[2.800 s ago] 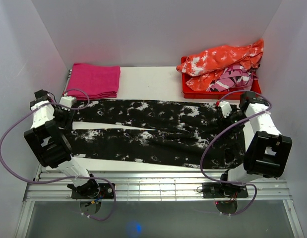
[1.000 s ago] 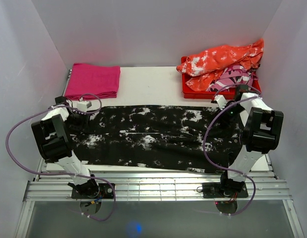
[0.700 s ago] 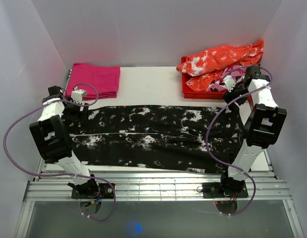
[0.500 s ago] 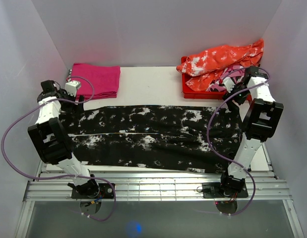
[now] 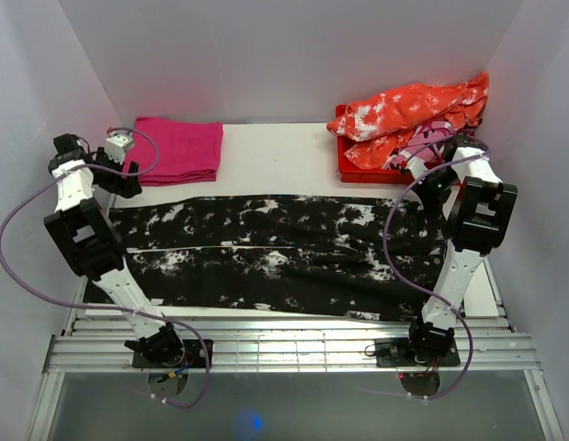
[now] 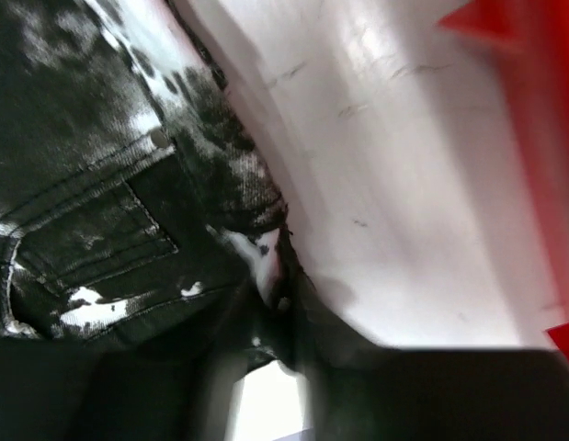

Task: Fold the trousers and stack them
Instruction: Flatten the trousers out

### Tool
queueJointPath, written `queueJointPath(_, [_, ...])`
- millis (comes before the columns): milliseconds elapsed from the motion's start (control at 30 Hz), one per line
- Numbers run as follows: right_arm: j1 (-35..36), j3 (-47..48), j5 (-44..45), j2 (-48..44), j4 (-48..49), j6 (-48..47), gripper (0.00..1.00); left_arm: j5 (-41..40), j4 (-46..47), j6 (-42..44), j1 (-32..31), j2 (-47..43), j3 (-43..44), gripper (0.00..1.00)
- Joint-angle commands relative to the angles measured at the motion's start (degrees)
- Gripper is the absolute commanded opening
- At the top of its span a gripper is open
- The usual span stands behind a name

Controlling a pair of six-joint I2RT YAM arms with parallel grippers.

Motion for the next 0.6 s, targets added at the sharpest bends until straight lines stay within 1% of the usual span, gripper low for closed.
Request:
queueJointPath(0, [-0.12, -2.02, 4.43, 0.65, 0.14, -11.55, 0.24, 5.58, -12.62, 12.77, 0.89, 7.28, 7.92, 0.9])
queueJointPath(33, [-0.12, -1.84, 4.43, 0.3, 0.58, -11.55, 0.16, 4.79, -13.86, 14.2, 0.89, 9.04, 11.95, 0.89])
queueJointPath(67, [-0.12, -1.75, 4.34, 0.04, 0.76, -11.55, 0.08, 4.26, -14.48, 15.09, 0.89, 10.54, 13.64, 0.87])
queueJointPath(133, [-0.12, -1.4, 4.08, -1.01, 1.2, -11.9, 0.08, 3.12, -14.74, 17.02, 1.15, 14.67, 17.85, 0.86])
queueJointPath(200, [-0.12, -1.05, 3.99, -1.54, 1.46, -12.25, 0.08, 2.94, -17.2, 19.48, 1.15, 18.0, 20.24, 0.85])
queueJointPath(233, [-0.12, -0.79, 4.25, -1.81, 1.46, -12.78, 0.08, 2.16, -17.99, 22.36, 1.15, 18.9, 21.73, 0.84])
queueJointPath(367, [-0.3, -0.61, 4.69, -2.42, 1.99, -13.92, 0.08, -1.0, -20.02, 25.72, 1.15, 23.2, 24.72, 0.83])
queueJointPath(467, [-0.3, -0.44, 4.78, -2.69, 2.69, -14.19, 0.08, -1.72, -23.43, 27.74, 1.24, 26.27, 26.83, 0.81])
queueJointPath(500, [-0.39, -0.09, 4.87, -2.78, 2.87, -14.27, 0.08, -2.15, -25.27, 28.45, 1.41, 26.64, 27.28, 0.81])
queueJointPath(567, [-0.39, 0.27, 4.96, -2.86, 2.87, -14.28, 0.08, -2.42, -25.91, 29.42, 1.94, 26.9, 26.93, 0.8])
